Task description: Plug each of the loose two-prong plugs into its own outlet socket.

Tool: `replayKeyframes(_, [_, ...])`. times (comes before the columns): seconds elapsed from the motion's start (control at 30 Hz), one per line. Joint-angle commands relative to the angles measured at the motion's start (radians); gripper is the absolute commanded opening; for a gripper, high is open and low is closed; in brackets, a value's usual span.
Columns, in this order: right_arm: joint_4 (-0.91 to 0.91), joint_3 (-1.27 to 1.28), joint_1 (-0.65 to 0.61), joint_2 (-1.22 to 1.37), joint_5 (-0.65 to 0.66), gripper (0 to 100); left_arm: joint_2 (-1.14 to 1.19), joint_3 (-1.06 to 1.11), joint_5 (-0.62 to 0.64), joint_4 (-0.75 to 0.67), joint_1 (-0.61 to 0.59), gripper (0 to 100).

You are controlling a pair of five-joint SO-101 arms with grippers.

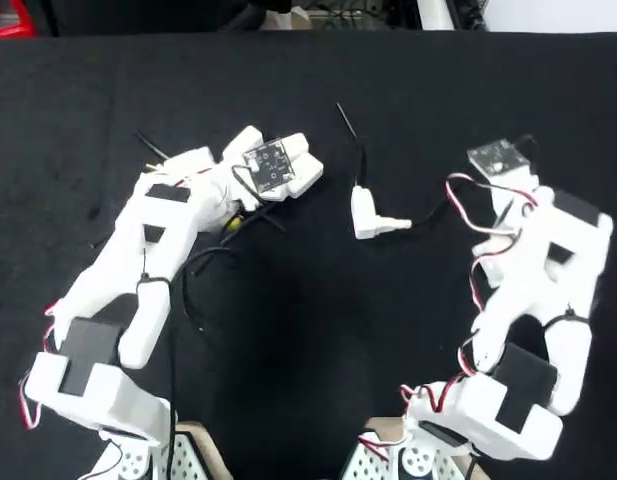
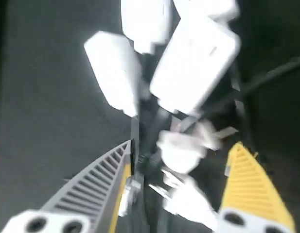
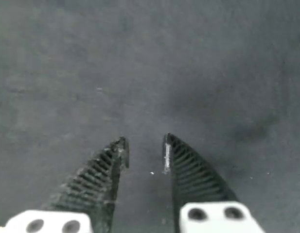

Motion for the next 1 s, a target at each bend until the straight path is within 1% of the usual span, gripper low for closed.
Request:
replayKeyframes(0.0, [-0.129,0.064,0.051,-0.048,0.018,11.3,-0.002,-0.007,-0.026,-0.158,0.015,29])
replayKeyframes(0.1, [-0.183,0.117,0.049,-0.05,0.018,11.3,-0.003,0.081,-0.026,-0.281,0.053,29])
replayKeyframes(0.2, [-0.241,0.171,0.041,-0.05,0.017,11.3,-0.002,0.17,-0.015,-0.451,0.085,29])
replayKeyframes(0.3, [-0.308,0.222,0.018,-0.05,0.012,11.3,-0.002,0.242,0.068,-0.615,0.096,27])
replayKeyframes(0.4, [-0.35,0.266,-0.005,-0.05,0.012,11.3,0.0,0.277,0.103,-0.718,0.094,25])
replayKeyframes(0.47, [-0.364,0.283,-0.015,-0.05,0.012,11.3,0.023,0.286,0.137,-0.738,0.094,25])
replayKeyframes(0.63, [-0.368,0.291,-0.031,-0.05,0.012,11.3,0.175,0.217,0.137,-0.802,0.09,26])
replayKeyframes(0.8, [-0.368,0.289,-0.031,-0.05,0.012,11.3,0.328,0.127,0.126,-0.806,0.088,26])
replayKeyframes(0.97, [-0.368,0.289,-0.031,-0.047,0.012,11.3,0.354,0.116,0.094,-0.801,0.085,25])
